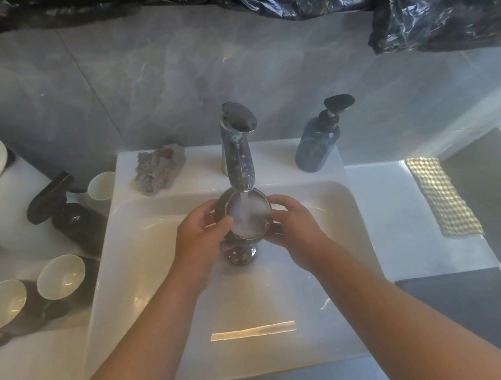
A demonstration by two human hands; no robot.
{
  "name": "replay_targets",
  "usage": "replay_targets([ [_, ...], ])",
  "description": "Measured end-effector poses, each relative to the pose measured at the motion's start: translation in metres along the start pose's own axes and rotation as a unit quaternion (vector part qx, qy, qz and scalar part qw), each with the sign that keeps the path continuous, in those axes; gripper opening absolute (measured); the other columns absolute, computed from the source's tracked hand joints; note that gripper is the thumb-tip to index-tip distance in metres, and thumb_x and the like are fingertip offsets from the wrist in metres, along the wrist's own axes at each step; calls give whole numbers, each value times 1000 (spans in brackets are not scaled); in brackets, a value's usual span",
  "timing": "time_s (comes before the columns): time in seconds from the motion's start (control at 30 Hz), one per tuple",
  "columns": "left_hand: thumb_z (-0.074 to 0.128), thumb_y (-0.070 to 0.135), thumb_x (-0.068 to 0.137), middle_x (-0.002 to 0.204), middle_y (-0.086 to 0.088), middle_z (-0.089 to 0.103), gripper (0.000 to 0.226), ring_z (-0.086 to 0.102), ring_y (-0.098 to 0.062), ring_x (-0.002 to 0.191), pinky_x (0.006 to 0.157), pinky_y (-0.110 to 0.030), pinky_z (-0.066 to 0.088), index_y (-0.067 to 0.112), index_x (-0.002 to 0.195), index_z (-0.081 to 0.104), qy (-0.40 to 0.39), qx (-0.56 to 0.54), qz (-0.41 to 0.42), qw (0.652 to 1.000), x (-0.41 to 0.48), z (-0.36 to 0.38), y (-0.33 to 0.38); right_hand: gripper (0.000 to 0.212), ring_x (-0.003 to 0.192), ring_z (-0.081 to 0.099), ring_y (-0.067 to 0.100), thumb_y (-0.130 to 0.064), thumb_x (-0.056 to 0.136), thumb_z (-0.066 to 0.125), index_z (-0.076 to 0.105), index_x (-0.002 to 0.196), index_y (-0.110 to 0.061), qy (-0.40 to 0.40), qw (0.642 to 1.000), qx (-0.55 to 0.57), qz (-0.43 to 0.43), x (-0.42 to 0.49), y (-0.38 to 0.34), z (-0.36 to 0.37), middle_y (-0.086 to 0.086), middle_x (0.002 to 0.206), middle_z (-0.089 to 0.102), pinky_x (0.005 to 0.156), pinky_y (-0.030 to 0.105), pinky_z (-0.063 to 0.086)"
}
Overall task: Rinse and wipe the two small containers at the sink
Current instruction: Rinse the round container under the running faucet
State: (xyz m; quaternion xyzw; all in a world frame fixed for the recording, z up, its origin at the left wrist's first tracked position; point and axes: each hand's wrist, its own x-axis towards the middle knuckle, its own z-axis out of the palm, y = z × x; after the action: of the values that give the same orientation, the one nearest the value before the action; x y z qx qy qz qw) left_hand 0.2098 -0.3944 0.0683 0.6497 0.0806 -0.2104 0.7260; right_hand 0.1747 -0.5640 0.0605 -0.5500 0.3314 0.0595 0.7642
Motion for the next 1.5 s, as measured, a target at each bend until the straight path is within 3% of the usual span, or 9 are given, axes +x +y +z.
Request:
replay_targets([
  [0.27, 54, 5, 99, 95, -18, 75, 18, 73, -31, 80, 84, -56, 59, 3, 109, 69, -15, -40, -96, 995, 17, 5, -6, 26, 84, 64, 29, -7, 90, 61, 56, 115, -15, 6, 999, -19, -29, -11, 1, -6, 16, 98, 65, 71, 30, 53],
  [0.43, 56, 12, 99, 81, -14, 77, 35, 76, -25, 70, 61, -35, 61, 8, 74, 80, -38, -74, -110, 990, 10, 8, -5, 38, 82, 69, 28, -26, 86, 70, 55, 118, -12, 12, 999, -26, -44, -7, 7, -4, 20, 100, 67, 71, 32, 57],
  [0.67, 67, 19, 93, 87, -17, 72, 14, 71, -30, 77, 80, -48, 61, 6, 90, 72, 7, -43, -91, 995, 16, -2, -2, 45, 83, 72, 37, -25, 85, 60, 55, 119, 5, 0, 1000, -18, 0, -1, 15, 2, 27, 102, 62, 73, 40, 62],
  [0.77, 66, 8, 92, 80, -13, 72, 8, 70, -25, 70, 65, -40, 62, 8, 88, 73, 7, -12, -72, 997, 18, -1, 2, 30, 101, 70, 42, -19, 93, 55, 57, 118, -3, 8, 1000, -20, 16, -1, 16, 2, 27, 115, 62, 71, 36, 62],
  [0.93, 59, -4, 90, 79, -10, 71, 22, 69, -19, 57, 54, -32, 60, 10, 92, 75, -22, -15, -65, 998, 17, 3, 9, 26, 108, 68, 39, -18, 98, 52, 59, 119, -5, 12, 1000, -9, 17, -2, 12, -1, 23, 122, 63, 70, 33, 62],
  [1.1, 47, -10, 88, 69, -8, 72, 41, 69, -20, 58, 51, -35, 59, 13, 76, 79, -22, -50, -93, 994, 18, 6, 5, 25, 95, 65, 31, -18, 102, 44, 66, 108, -10, -9, 998, -56, -8, -6, 5, -6, 14, 103, 65, 69, 30, 56],
  [1.27, 44, -6, 87, 64, -7, 68, 30, 66, -20, 60, 54, -34, 58, 4, 86, 71, -31, -61, -118, 991, 16, 5, -5, 18, 91, 63, 29, -25, 96, 54, 60, 110, -15, -23, 995, -98, -18, -9, 6, -6, 9, 98, 63, 69, 31, 52],
  [1.4, 42, -9, 86, 80, -12, 72, 37, 67, -22, 69, 55, -30, 57, 7, 91, 75, -36, -84, -107, 990, 15, 1, -10, 22, 87, 66, 25, -22, 100, 51, 59, 119, -14, -43, 992, -118, -12, -11, 4, -7, 8, 97, 65, 69, 33, 55],
  [1.5, 39, -17, 82, 88, -10, 73, 47, 67, -21, 76, 64, -30, 54, 10, 97, 74, -25, -80, -77, 993, 13, 2, -10, 28, 99, 69, 32, -32, 106, 41, 57, 125, -19, -75, 991, -105, 25, -12, 4, -3, 11, 114, 67, 79, 43, 61],
])
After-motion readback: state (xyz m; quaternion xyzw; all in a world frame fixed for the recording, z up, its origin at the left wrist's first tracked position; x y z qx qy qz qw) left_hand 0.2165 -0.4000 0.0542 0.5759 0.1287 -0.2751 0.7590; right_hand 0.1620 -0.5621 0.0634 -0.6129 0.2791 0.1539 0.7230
